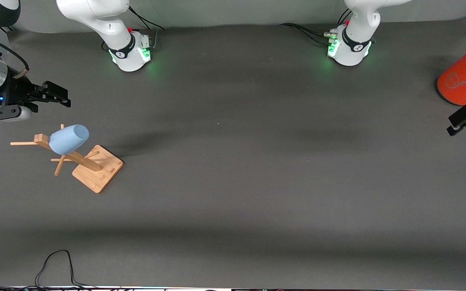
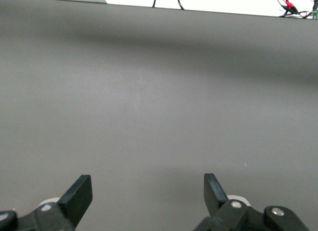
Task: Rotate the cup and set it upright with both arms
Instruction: 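Move the right gripper toward the blue cup on the wooden stand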
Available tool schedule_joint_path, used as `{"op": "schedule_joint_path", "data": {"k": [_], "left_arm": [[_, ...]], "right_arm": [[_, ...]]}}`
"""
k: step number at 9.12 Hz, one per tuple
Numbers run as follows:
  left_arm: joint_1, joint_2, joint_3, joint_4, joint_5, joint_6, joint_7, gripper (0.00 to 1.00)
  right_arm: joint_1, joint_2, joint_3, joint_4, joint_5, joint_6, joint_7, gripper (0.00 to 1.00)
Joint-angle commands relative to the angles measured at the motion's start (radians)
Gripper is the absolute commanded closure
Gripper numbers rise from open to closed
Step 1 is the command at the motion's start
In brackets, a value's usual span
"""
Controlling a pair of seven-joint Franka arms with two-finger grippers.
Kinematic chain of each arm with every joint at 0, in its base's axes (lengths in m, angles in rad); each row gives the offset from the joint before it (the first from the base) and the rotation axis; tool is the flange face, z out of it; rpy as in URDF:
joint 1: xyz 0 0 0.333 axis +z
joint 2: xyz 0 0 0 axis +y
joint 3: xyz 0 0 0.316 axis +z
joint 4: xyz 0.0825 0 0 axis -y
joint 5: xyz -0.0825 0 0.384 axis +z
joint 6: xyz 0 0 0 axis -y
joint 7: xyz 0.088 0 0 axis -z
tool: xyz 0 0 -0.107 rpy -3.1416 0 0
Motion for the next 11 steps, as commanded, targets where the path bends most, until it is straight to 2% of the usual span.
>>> {"op": "schedule_joint_path", "data": {"k": [1, 4, 5, 6, 9, 11], "left_arm": [[-0.004, 0.002, 0.002, -0.001, 0.012, 0.014, 0.008, 0.0], [-0.014, -0.004, -0.007, 0.041, 0.011, -0.09, 0.006, 0.0], [-0.012, -0.008, -0.007, 0.061, 0.011, -0.142, 0.008, 0.0], [-0.012, -0.019, -0.006, 0.065, 0.011, -0.173, 0.008, 0.0], [-0.003, -0.012, -0.003, 0.053, 0.012, -0.184, 0.009, 0.0], [-0.004, -0.01, 0.0, 0.052, 0.012, -0.225, 0.009, 0.0]], "right_arm": [[-0.007, 0.02, -0.004, 0.088, 0.092, -0.071, 0.202, 0.0], [-0.01, 0.179, -0.013, 0.276, 0.188, -0.235, 0.659, 0.0], [-0.068, 0.274, -0.035, 0.374, 0.274, -0.318, 0.755, 0.0], [-0.122, 0.314, -0.043, 0.402, 0.326, -0.357, 0.763, 0.0], [-0.172, 0.354, -0.052, 0.394, 0.321, -0.375, 0.793, 0.0], [-0.173, 0.356, -0.052, 0.332, 0.319, -0.363, 0.78, 0.0]]}}
